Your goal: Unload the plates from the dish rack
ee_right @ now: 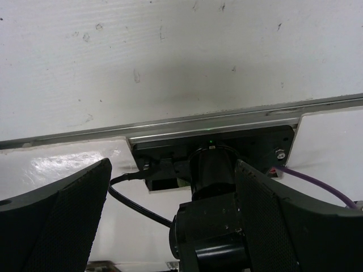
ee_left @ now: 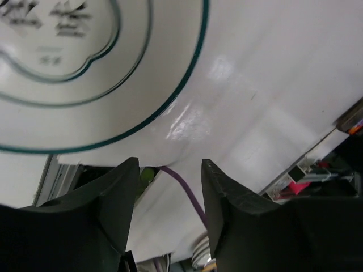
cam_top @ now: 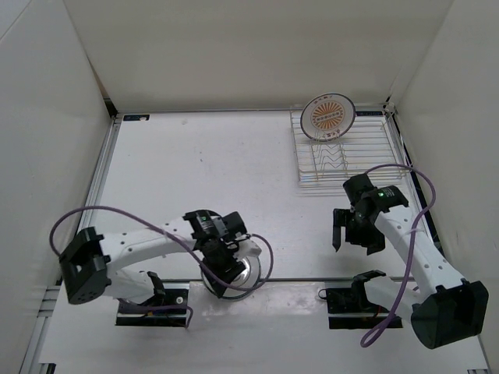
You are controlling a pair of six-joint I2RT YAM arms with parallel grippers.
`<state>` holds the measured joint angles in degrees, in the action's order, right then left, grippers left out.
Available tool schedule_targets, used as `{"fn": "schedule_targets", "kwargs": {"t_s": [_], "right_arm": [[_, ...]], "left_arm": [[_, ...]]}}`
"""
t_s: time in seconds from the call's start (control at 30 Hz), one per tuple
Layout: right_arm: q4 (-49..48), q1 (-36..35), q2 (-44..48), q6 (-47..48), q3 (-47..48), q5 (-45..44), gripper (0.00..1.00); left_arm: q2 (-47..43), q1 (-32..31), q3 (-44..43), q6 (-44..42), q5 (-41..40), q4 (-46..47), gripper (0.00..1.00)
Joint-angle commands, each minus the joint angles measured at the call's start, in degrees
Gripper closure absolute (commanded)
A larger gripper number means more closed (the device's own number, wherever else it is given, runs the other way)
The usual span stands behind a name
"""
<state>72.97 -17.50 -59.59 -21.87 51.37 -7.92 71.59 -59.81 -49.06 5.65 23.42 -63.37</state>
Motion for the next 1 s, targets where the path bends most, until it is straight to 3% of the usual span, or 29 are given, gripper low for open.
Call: {"fn": "schedule_targets", "kwargs": {"t_s": [0.0, 0.07, 0.2, 0.43, 0.67, 0.77, 0.97], "right_arm": [[-0.9, -1.22, -1.05, 0.42, -1.01, 0.89, 0.1], [-0.81, -1.57, -1.4, 0.42, -0.84, 0.98, 0.1], [-0.81, -2.1, -2.02, 0.25, -1.19, 1.33, 0.1], [-0.99, -2.72, -2.19, 0.25, -1.8, 2.21, 0.1], [-1.16, -2.98, -3.6, 0.25, -1.98, 2.56, 0.1], [-1.34, -3.16, -4.47, 0.33, -1.98, 3.18, 0.1], [-0.99, -3.24, -4.74, 0.33, -1.54, 3.0, 0.1]], "left_arm": [[6.25, -5.12, -4.81, -1.43, 3.21, 3.34, 0.42], [8.38, -8.9, -8.42, -1.34, 1.38, 2.3, 0.5], [11.02, -10.5, -9.3, 0.23, 1.37, 4.13, 0.69], [10.24, -18.48, -4.4, 5.25, -5.12, 10.96, 0.97], [12.43, -21.93, -2.19, 1.56, -8.47, 14.85, 0.99], [12.6, -22.1, 2.73, -0.98, -9.53, 18.55, 0.99], [14.63, -21.58, 5.37, -3.8, -19.19, 21.53, 0.99]]}}
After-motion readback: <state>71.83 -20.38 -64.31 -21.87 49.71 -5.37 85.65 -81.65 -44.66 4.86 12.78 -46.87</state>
